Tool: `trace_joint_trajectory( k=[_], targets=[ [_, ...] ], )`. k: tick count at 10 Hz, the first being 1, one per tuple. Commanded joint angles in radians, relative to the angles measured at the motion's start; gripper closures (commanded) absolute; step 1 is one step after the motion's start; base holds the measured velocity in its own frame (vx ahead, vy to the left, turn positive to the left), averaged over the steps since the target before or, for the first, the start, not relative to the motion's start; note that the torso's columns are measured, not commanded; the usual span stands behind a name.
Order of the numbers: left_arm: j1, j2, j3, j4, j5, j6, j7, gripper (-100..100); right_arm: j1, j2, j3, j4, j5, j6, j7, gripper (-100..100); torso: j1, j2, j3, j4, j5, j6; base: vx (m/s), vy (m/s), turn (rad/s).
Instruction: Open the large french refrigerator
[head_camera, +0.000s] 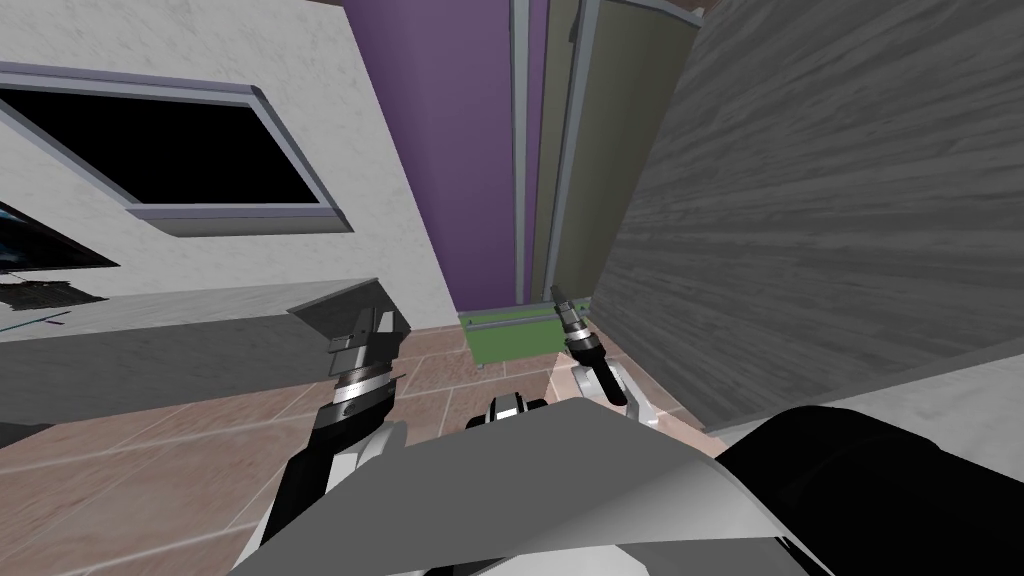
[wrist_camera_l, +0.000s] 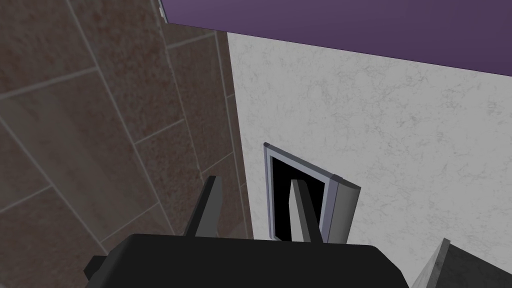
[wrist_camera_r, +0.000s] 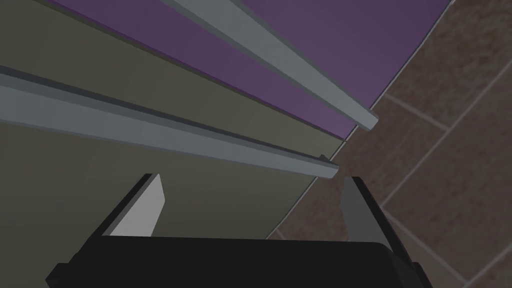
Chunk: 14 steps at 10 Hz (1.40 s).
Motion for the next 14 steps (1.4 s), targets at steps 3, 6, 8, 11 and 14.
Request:
trace_joint_trajectory(
  k=[3, 6, 8, 11, 14],
  targets=[
    [0.0, 0.0, 0.0, 0.0, 0.0, 0.0, 0.0, 0, -0.024, -0.026, 0.017, 0.06, 0.149, 0.092, 0.109, -100, 0.0, 0.0, 0.0, 0.0, 0.0, 0.0, 0.055, 0.033, 0.032],
    [0.0, 0.0, 0.0, 0.0, 0.0, 0.0, 0.0, 0, -0.037, -0.037, 0.025, 0.093, 0.227, 0.135, 0.16, -100, -0.001, 0.002, 0.001, 0.001, 0.0, 0.0, 0.037, 0.023, 0.021],
    [0.0, 0.0, 0.0, 0.0, 0.0, 0.0, 0.0, 0, -0.044, -0.043, 0.029, 0.11, 0.276, 0.158, 0.186, -100, 0.0, 0.0, 0.0, 0.0, 0.0, 0.0, 0.036, 0.021, 0.015],
    [0.0, 0.0, 0.0, 0.0, 0.0, 0.0, 0.0, 0, -0.059, -0.055, 0.038, 0.147, 0.355, 0.204, 0.24, -100, 0.0, 0.001, 0.0, 0.0, 0.0, 0.0, 0.039, 0.026, 0.023],
    [0.0, 0.0, 0.0, 0.0, 0.0, 0.0, 0.0, 0, -0.074, -0.069, 0.046, 0.185, 0.435, 0.251, 0.294, -100, 0.0, 0.001, 0.0, 0.0, 0.0, 0.0, 0.042, 0.022, 0.024]
  ],
)
